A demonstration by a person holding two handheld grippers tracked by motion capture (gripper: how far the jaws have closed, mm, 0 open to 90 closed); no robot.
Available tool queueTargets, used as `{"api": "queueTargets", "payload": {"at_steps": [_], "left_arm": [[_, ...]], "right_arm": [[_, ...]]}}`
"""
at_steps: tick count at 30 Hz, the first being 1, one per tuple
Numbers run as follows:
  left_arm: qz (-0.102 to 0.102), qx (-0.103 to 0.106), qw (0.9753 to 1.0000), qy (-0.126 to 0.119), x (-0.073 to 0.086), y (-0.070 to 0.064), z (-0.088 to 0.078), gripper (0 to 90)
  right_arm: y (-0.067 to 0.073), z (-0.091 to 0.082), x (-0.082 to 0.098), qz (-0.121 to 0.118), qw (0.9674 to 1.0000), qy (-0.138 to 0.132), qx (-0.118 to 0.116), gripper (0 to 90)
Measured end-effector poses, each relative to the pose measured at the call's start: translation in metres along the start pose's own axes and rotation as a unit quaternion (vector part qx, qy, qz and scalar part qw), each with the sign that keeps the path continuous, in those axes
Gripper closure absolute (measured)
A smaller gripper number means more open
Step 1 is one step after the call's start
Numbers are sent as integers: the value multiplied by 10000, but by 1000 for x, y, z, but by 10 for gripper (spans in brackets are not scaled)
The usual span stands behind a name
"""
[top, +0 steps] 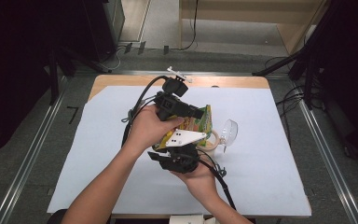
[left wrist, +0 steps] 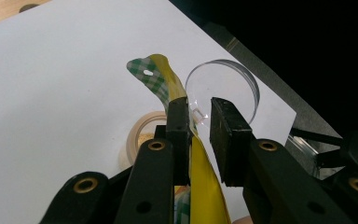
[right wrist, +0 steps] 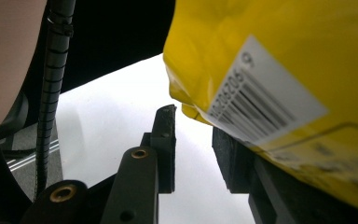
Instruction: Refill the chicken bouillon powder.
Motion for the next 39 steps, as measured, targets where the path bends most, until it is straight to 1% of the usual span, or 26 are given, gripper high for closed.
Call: {"api": "queueTargets", "payload": {"at_steps": [22,25,31,33,34,36,39], "left_arm": [[-27,24,10000,11,0,0,1,779],[-29,22,10000,9,0,0,1,780],[-3,15,10000,3,0,-1,0,780],[34,-6,10000,-39,-1,-3,-1,780],[60,-2,10000,-57,-2,-4,-2,781],[101,-25,9999,-80,-3,-5,-3,783],[94,-36,9999,-34,-1,-5,-2,789]], "right_arm": [[1,0,0,32,10000,7,-12,717],[0,0,0,7,10000,-3,2,717],[1,0,0,39,10000,-9,-10,717],[1,-1,-1,56,10000,-15,-15,717],[1,-1,-1,19,10000,-28,0,717],[2,-1,-3,46,10000,-55,-31,716],[3,-1,-2,62,9999,-73,-50,716]]}}
Point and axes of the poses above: each handheld gripper's, and its own axes: z roughly forward along the jaws, x roughly out of its underside, y roughly to its left, the point moved 8 cm from there along z, roughly forward along the jaws, and after that the axes turned 10 degrees about -y, right-handed, at the moved point
